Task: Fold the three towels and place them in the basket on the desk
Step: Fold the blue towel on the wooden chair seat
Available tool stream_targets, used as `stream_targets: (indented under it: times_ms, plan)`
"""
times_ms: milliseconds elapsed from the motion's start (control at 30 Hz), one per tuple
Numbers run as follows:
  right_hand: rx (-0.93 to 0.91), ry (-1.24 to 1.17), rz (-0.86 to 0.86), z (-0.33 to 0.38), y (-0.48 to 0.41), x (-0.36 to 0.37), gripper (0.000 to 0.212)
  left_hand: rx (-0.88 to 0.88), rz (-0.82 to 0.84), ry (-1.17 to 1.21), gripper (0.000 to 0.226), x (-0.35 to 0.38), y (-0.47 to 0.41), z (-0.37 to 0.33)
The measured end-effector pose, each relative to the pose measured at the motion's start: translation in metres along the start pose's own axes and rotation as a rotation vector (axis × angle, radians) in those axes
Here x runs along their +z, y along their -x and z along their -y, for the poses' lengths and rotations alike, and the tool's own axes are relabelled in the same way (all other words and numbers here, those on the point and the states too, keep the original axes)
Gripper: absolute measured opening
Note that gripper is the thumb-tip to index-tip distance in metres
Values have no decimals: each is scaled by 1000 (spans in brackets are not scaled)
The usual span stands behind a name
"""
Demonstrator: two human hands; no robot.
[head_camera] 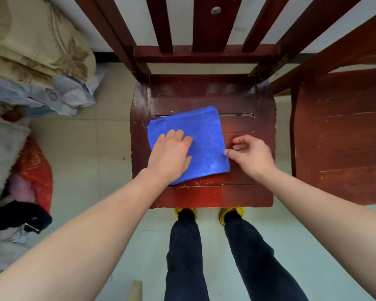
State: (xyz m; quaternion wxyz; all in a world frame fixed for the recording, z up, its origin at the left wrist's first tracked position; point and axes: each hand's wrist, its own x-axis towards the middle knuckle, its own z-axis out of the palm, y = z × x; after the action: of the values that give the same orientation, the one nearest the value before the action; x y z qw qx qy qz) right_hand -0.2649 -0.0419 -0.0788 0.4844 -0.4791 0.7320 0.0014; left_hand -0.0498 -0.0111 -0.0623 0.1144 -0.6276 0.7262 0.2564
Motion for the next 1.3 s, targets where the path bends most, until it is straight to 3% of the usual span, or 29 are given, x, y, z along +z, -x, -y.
stream_targets:
  times_ms: [100, 200, 267, 367, 433, 500, 567, 700, 900, 1000, 1167, 1300]
  plan:
    - [-37, 58, 53, 14, -2, 21, 54, -85, 80, 134, 54, 12, -8, -5]
    - [44, 72, 122, 17, -3, 26, 35, -149, 77, 318, 56, 16, -13, 2]
    - [56, -31, 130, 19, -1, 22, 23, -276, 121, 611, 44, 9, -17, 3]
    - [-138, 48, 38, 33, 8, 9, 19, -639, 183, 1220, 34, -19, -28, 2]
    - [-325, 188, -15, 45, 17, 0, 26, -806, 204, 1427, 53, -37, -36, 7]
    - [-474, 354, -40, 53, 25, -3, 31, -861, 201, 1516, 68, -51, -43, 14]
    - [-580, 511, -62, 58, 34, -1, 38, -857, 182, 1486, 65, -59, -47, 18]
    - [-734, 614, -42, 52, 54, 16, 48, -828, 64, 1353, 18, -59, -47, 21]
    - [-694, 581, 51, 36, 75, 48, 47, -712, -57, 1237, 34, -32, -27, 47]
    - [-677, 695, 48, 34, 71, 64, 44, -589, -133, 939, 28, -21, -18, 56]
    - [-670, 727, 52, 27, 74, 78, 41, -218, -244, 205, 21, -15, -4, 55]
    - [-582, 703, 62, 25, 72, 82, 15, -197, -160, 246, 24, -8, -8, 48]
